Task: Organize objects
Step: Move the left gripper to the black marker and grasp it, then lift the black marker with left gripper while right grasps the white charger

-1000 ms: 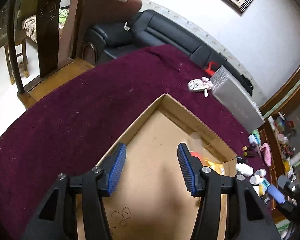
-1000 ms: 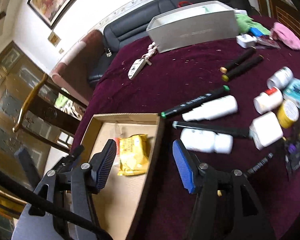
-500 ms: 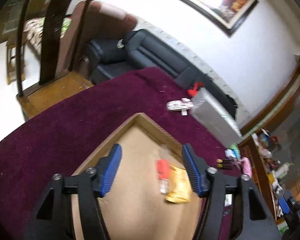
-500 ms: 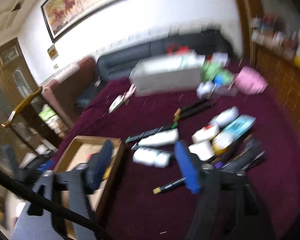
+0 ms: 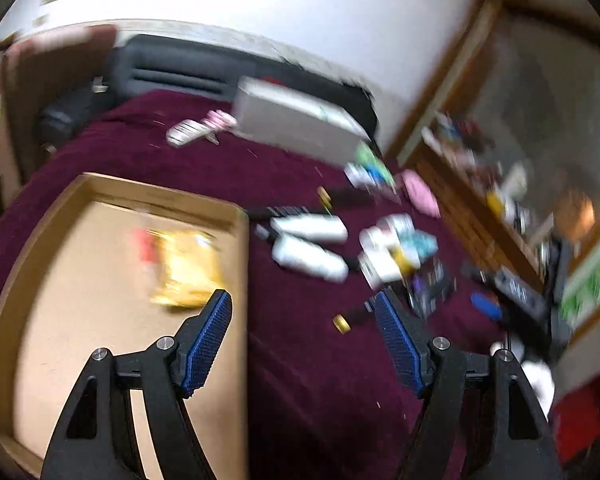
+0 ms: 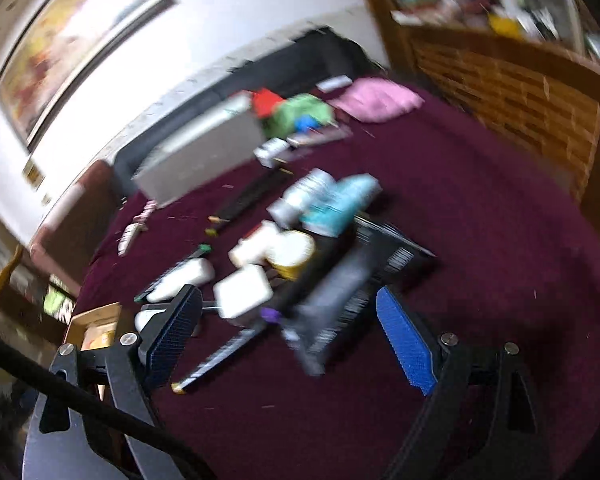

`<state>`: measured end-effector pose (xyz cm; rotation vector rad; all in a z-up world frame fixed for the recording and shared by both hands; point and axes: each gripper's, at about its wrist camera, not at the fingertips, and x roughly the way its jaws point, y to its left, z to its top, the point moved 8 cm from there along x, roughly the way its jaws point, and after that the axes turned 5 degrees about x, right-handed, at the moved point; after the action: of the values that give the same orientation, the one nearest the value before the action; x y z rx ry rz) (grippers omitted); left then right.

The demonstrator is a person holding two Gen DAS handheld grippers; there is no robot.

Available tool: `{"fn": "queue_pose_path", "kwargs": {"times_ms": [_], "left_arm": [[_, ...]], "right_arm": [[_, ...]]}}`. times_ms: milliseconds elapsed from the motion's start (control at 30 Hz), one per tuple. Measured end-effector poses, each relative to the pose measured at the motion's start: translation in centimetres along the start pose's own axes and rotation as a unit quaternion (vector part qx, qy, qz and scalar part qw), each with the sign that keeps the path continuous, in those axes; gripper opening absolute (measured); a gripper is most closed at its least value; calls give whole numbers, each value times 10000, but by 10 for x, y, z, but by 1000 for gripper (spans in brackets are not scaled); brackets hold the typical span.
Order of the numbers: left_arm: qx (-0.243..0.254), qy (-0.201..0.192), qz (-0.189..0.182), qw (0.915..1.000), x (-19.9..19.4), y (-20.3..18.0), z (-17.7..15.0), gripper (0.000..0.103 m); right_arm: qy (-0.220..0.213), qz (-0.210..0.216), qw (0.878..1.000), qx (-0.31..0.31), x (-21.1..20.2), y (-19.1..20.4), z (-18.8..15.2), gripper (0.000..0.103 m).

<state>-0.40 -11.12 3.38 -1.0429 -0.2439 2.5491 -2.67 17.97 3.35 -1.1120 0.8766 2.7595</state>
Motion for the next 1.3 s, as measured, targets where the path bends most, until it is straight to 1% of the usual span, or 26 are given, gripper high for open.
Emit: {"fn": "queue_pose_path", "kwargs": {"times_ms": [67,133,167,233,300,400,467,533,567,600,633,667,700,733,833,967,1100,1167,1200,1233,1267,1300], "left_arm": [[493,220,46,9985,21,-28,-5,68],[977,349,121,9945,35,-53,-11,68],[1233,427,206,9912,43,-66,-16,68],[1618,615,205,9847,62,-87,-21,68],[1840,749,280,9797,80,-98,-21,68],[2001,927,442,9744,103,-98,-21,68],[2186,1008,483,9694,119,-102,-22,68],[2487,1127,559,9604,136,-108,-26,68],[2607,1183,590,9563,143,-111,-29,66],[2758,1240,596,9513,150,-115,-33,63],[2828,1194,569,9500,151,-119,-34,55],[2855,1171,514,9498,151,-123,-34,35],[2768,1252,350,9521,151,-128,-35,25],[2674,1332,263,9540,150,-131,-37,15],[2680,1392,243,9530,139,-138,-48,11],[2470,1568,85,9562,119,-139,-62,11],[2618,1467,319,9534,124,-146,-60,15],[2636,1421,421,9532,131,-149,-57,24],[2656,1376,447,9532,133,-151,-56,26],[2638,1308,464,9545,134,-151,-55,33],[2591,1237,507,9566,136,-149,-53,45],[2514,1139,593,9593,136,-145,-52,53]], "right_arm": [[9,-49,9999,107,3,-19,-4,89],[5,-62,9998,187,10,-32,-5,89],[7,-52,9997,236,12,-36,-5,89],[40,23,9994,329,14,-43,-5,89],[91,140,9989,430,18,-46,-4,89],[121,238,9985,488,19,-47,-4,89],[128,278,9981,529,19,-47,-4,89],[136,283,9979,573,18,-49,-3,89],[127,276,9978,586,19,-49,-3,89],[109,259,9978,602,19,-50,-2,89],[88,252,9977,618,18,-51,-2,89],[54,237,9977,639,17,-52,-2,89],[11,197,9976,666,15,-53,-1,89],[-15,166,9975,693,15,-55,0,89],[-36,94,9968,793,15,-61,1,89],[56,97,9958,908,19,-65,0,89],[152,69,9957,910,23,-64,-3,89],[139,27,9958,907,23,-65,-2,89],[122,-9,9958,912,23,-66,-2,89],[121,-21,9957,917,24,-67,-2,89],[121,-28,9958,911,24,-67,-2,89],[113,-59,9960,882,24,-66,-2,89]]}}
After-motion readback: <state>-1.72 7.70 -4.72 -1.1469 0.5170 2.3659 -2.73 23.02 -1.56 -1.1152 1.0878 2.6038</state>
